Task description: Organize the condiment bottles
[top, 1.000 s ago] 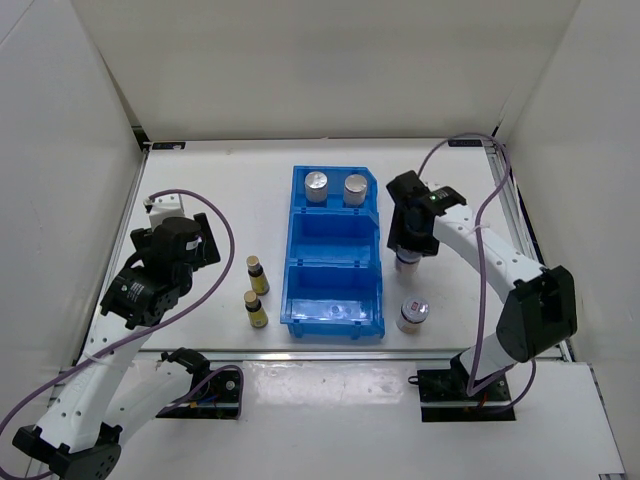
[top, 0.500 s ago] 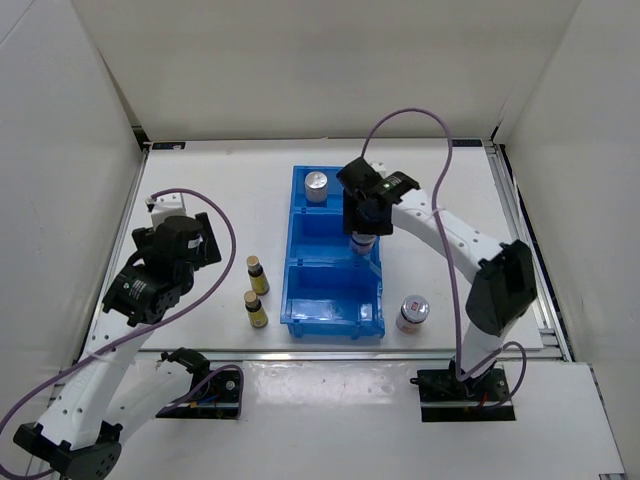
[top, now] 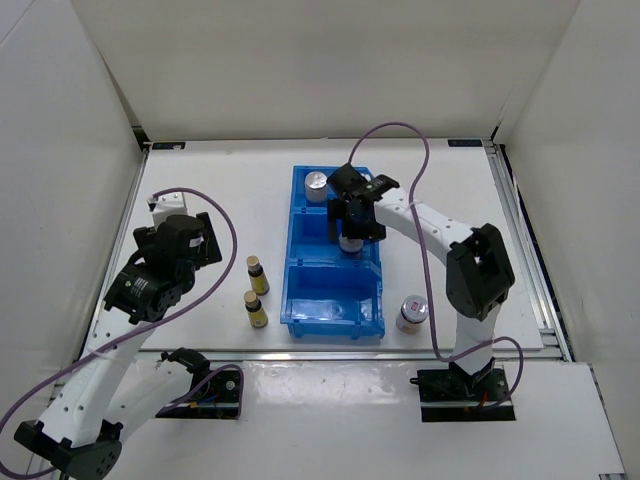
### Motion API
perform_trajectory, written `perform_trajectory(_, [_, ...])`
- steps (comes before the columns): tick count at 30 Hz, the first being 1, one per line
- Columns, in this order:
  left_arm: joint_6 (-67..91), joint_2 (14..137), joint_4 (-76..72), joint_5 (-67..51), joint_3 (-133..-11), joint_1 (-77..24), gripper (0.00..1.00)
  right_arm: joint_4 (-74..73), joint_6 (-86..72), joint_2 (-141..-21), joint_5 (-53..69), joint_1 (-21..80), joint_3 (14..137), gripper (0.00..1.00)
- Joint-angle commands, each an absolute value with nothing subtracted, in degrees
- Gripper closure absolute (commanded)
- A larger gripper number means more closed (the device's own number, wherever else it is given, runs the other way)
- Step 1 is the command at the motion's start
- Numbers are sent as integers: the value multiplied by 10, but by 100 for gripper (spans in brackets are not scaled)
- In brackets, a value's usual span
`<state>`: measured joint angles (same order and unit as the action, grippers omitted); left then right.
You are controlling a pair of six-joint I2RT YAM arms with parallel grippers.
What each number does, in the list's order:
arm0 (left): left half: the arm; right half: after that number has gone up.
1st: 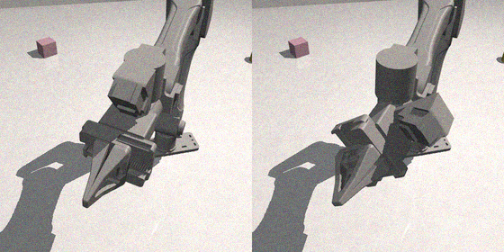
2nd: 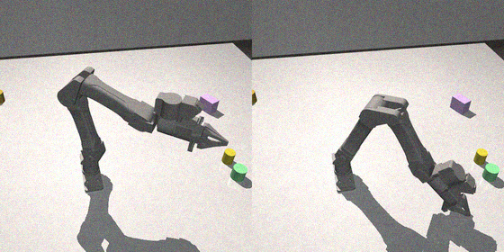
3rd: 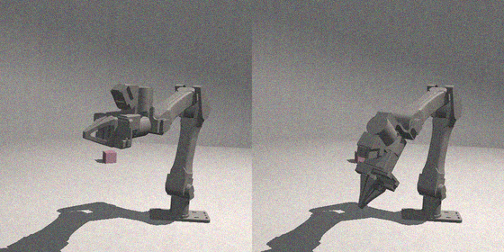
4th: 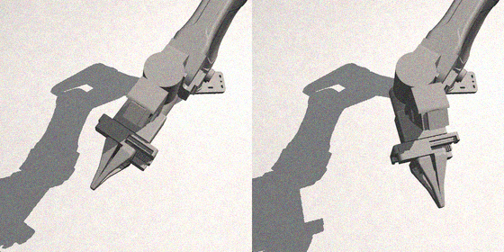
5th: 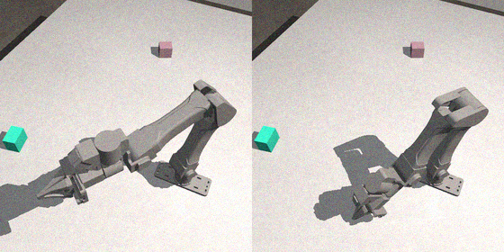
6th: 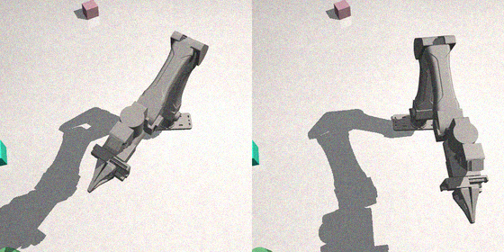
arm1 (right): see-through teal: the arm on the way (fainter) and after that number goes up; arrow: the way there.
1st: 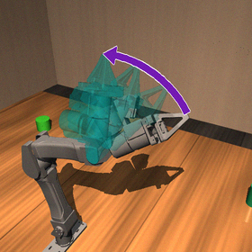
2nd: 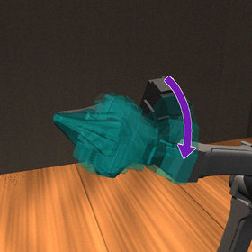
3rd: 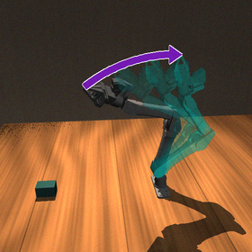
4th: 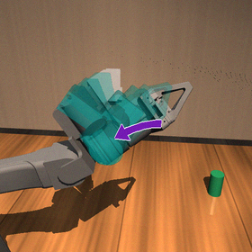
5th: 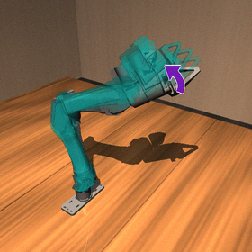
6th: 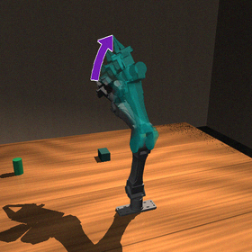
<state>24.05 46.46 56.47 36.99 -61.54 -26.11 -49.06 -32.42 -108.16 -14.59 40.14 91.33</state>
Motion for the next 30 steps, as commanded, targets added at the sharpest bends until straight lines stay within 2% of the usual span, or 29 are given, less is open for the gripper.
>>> perform_trajectory(1, [244, 468, 555, 368, -616, -264, 0, -461, -313, -1035, -156, 399, 950, 0])
perform_trajectory(6, [244, 462, 555, 368, -616, -264, 0, -560, -319, -982, -244, 399, 1014, 0])
perform_trajectory(9, [244, 457, 555, 368, -616, -264, 0, -593, -341, -910, -283, 399, 986, 0])
perform_trajectory(11, [244, 452, 555, 368, -616, -264, 0, -610, -419, -862, -314, 385, 941, 0])
perform_trajectory(12, [244, 452, 555, 368, -616, -264, 0, -610, -437, -807, -306, 375, 875, 0])
perform_trajectory(18, [244, 446, 555, 368, -616, -264, 0, -549, -470, -592, -212, 342, 642, 0])
perform_trajectory(19, [244, 446, 555, 368, -616, -264, 0, -548, -470, -575, -205, 342, 621, 2])
perform_trajectory(20, [244, 452, 555, 368, -616, -264, 0, -548, -479, -557, -200, 342, 590, 10])
perform_trajectory(22, [244, 452, 555, 368, -616, -264, 0, -570, -486, -557, -192, 342, 582, 15])
perform_trajectory(30, [244, 457, 555, 363, -616, -264, 0, -584, -519, -628, -135, 342, 535, 15])
